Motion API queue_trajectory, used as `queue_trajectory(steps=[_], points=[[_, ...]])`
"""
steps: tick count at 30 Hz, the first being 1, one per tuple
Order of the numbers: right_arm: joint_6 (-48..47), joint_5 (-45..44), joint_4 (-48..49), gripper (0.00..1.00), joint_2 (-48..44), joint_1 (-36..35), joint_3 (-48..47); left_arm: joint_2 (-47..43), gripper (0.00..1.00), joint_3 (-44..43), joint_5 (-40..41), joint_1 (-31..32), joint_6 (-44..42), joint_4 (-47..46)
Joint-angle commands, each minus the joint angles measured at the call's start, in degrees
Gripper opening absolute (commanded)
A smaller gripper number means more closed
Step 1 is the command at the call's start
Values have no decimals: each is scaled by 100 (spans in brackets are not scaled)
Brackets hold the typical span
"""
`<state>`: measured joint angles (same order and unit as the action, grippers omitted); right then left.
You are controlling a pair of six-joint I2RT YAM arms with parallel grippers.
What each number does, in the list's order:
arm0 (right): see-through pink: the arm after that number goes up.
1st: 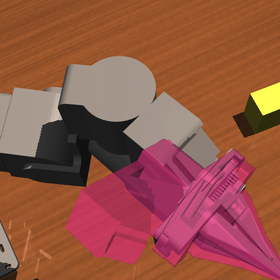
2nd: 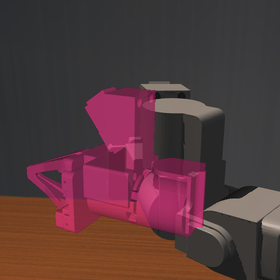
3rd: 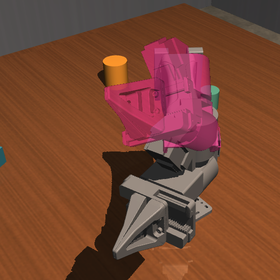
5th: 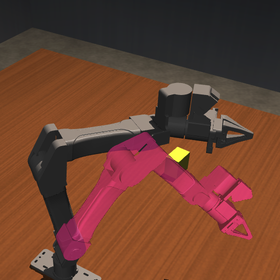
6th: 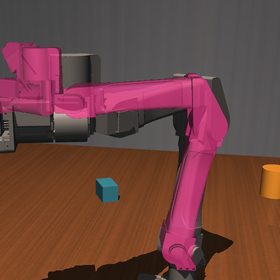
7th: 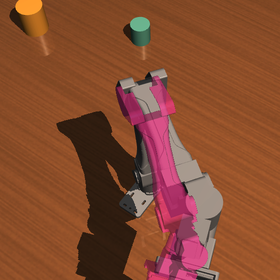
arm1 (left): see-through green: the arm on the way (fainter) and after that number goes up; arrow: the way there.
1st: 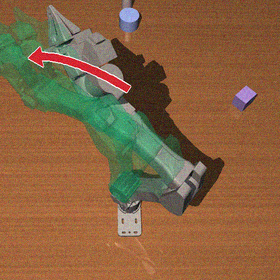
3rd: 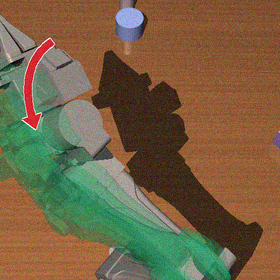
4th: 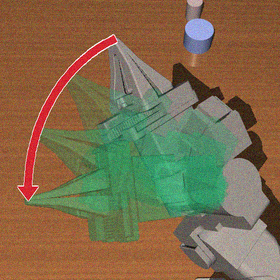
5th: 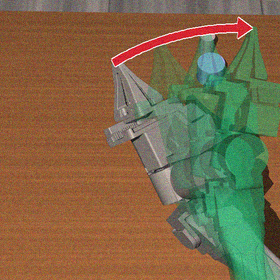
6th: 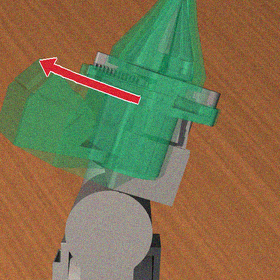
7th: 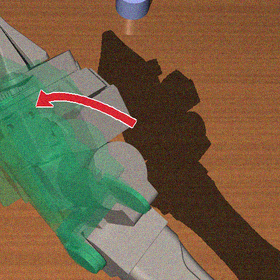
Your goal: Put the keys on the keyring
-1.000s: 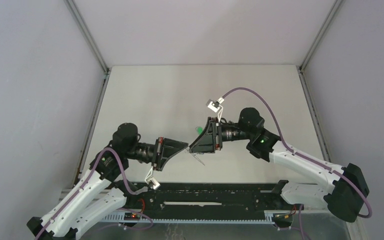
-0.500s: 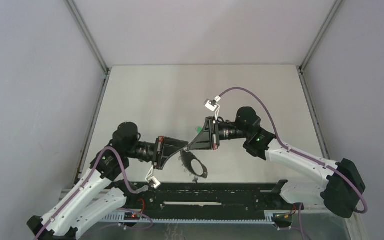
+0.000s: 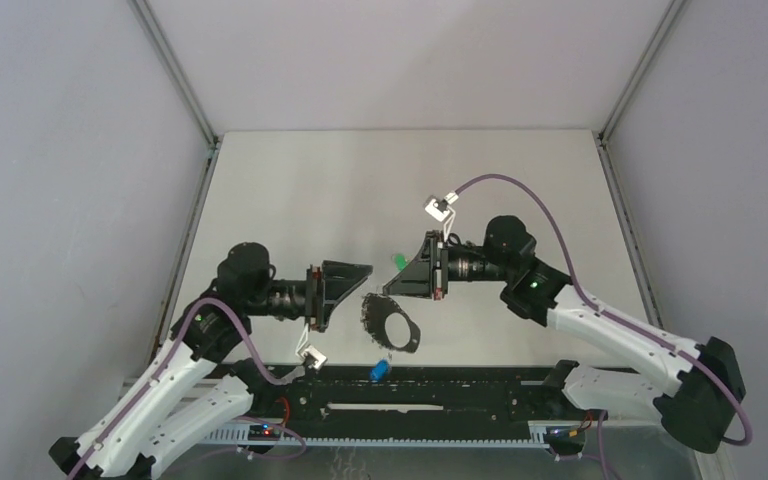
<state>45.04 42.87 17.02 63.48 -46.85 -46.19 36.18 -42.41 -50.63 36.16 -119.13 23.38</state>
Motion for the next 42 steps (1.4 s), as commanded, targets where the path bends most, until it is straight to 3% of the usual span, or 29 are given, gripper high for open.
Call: queue_trajectory(steps=[1,4,7,13,17,23,29,42], points=[[-1502,-883,-1486,0,-560,-17,-579,-62,60,-990,801,22,-350,1278],[-2166,-1378,-2283,0,-753,-79,-782,173,61,-1717,1022,16,458,2749],[-2764,-1799,-2786,0,-824,-235,-1001,502,61,-2294,901,38,1765,3596],[-3780,-2555,-3426,0,-753,-783,-1511,1546,54,-3510,310,91,5634,3557],[-4291,-3088,-3800,0,-640,-1186,-1828,2023,49,-3862,-147,77,6820,3568],[-4793,-3681,-4210,0,-390,-1683,-2209,2099,48,-3496,-575,83,8170,2830],[-4996,-3886,-4336,0,-200,-1964,-2493,2023,46,-3067,-625,96,8988,2084],[-5134,-3848,-4359,0,82,-2221,-2848,2103,45,-2724,-90,326,8551,2153]])
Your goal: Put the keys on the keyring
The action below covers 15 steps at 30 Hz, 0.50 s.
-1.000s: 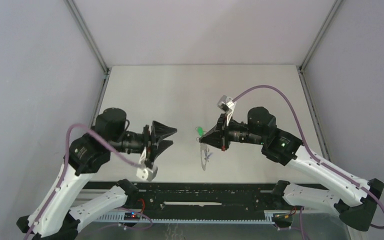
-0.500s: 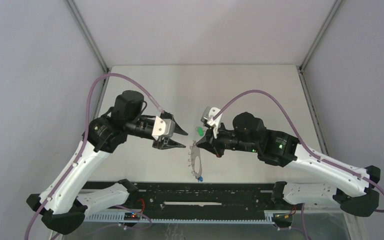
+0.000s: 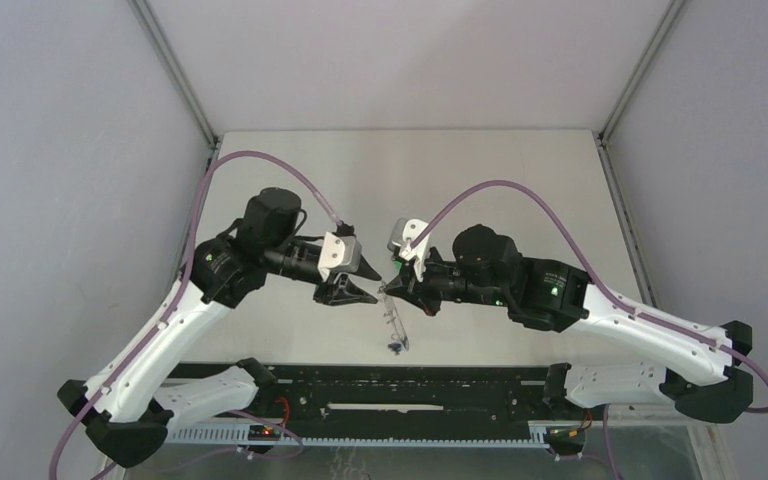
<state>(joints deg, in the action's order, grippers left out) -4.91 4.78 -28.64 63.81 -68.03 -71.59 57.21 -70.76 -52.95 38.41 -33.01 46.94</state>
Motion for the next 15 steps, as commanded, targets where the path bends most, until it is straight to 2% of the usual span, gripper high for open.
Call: queue_trajectory(steps=[1,8,15], points=[[-146,-38,204,0,71,-113,-319,12,44,100,176,119,-60,-225],[-160,-34,252,0,105,-149,-364,10,28,178,404,264,-328,-9],[-147,-13,245,0,118,-182,-364,-26,22,240,721,402,-535,168]])
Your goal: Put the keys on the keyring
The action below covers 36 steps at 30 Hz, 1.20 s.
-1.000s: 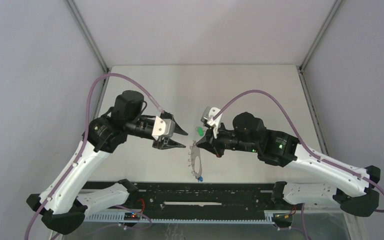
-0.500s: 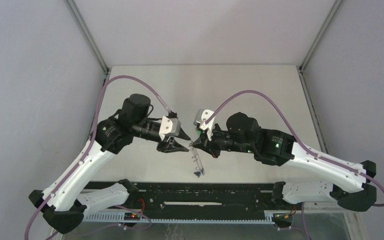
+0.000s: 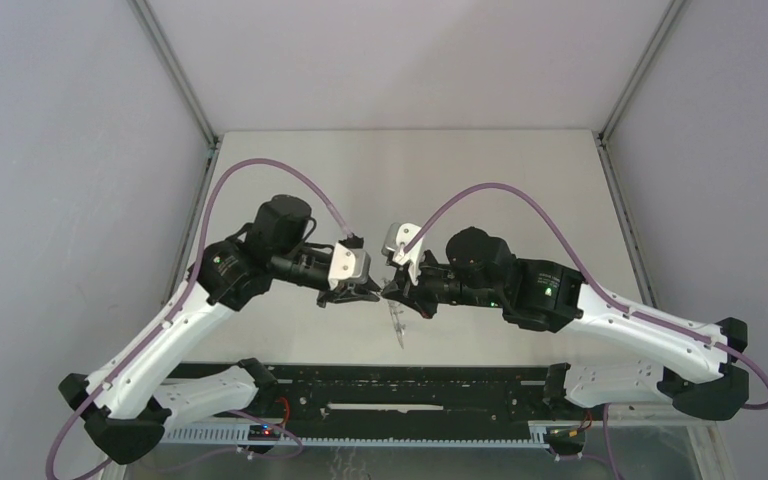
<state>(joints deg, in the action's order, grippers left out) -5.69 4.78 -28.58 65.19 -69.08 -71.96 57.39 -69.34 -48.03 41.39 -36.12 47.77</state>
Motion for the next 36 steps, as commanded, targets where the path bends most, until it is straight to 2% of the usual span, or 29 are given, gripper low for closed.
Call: queue_trajectory(steps=[1,8,12,16,21,23,26,30,33,36], points=[[-72,-12,232,0,-11,-84,-330,-48,21,90,266,130,-255,87],[-72,-13,135,0,102,-139,-425,-17,15,1,403,320,-240,-20],[-81,-62,74,0,151,-175,-469,-20,15,-35,341,348,-168,-38],[-81,-65,56,0,156,-187,-471,-67,1,-36,334,353,-172,-23],[-41,-94,66,0,163,-185,-475,-145,0,-70,-17,344,-67,-32],[51,-126,120,8,121,-172,-469,-190,0,-56,-136,344,92,-106],[197,-80,256,28,1,-123,-454,-276,0,53,-303,336,328,-289],[411,85,564,49,-315,21,-298,-502,0,370,-598,244,814,-910],[550,222,812,59,-631,201,-95,-623,0,495,-726,186,1059,-1253],[832,450,1191,64,-1022,427,206,-662,0,536,-800,173,1268,-1417]])
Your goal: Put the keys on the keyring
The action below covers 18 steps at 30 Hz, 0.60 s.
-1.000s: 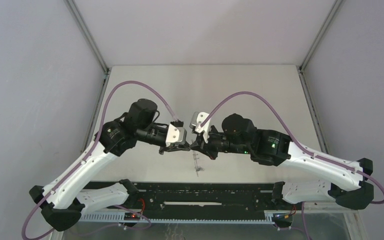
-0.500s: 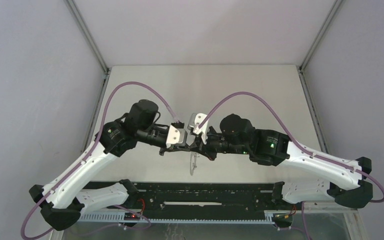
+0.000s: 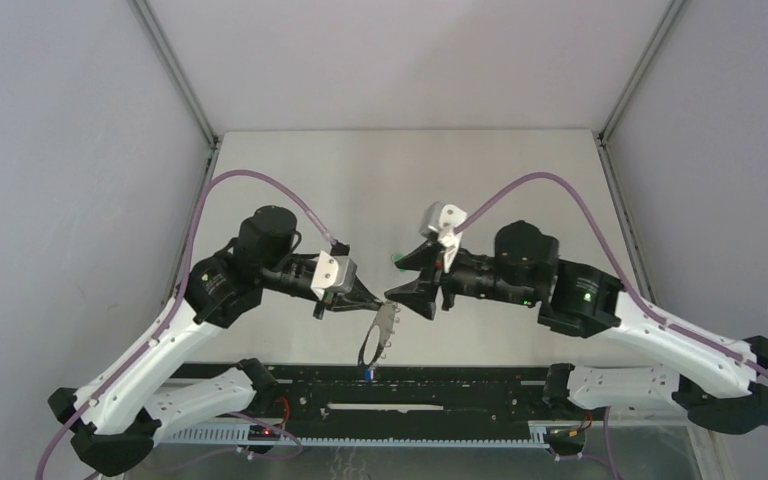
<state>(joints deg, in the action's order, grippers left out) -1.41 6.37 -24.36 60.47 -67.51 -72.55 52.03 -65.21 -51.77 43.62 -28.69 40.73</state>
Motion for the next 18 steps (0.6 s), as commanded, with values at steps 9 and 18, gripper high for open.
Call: queue_trajectory(steps=[9,18], points=[[1132,898,1210,67,-1375,607,1042,-336,0,404,-160,-97,1928,-2129],[1318,427,1800,87,-1793,56,1946,-565,0,830,544,-169,3477,-3713]])
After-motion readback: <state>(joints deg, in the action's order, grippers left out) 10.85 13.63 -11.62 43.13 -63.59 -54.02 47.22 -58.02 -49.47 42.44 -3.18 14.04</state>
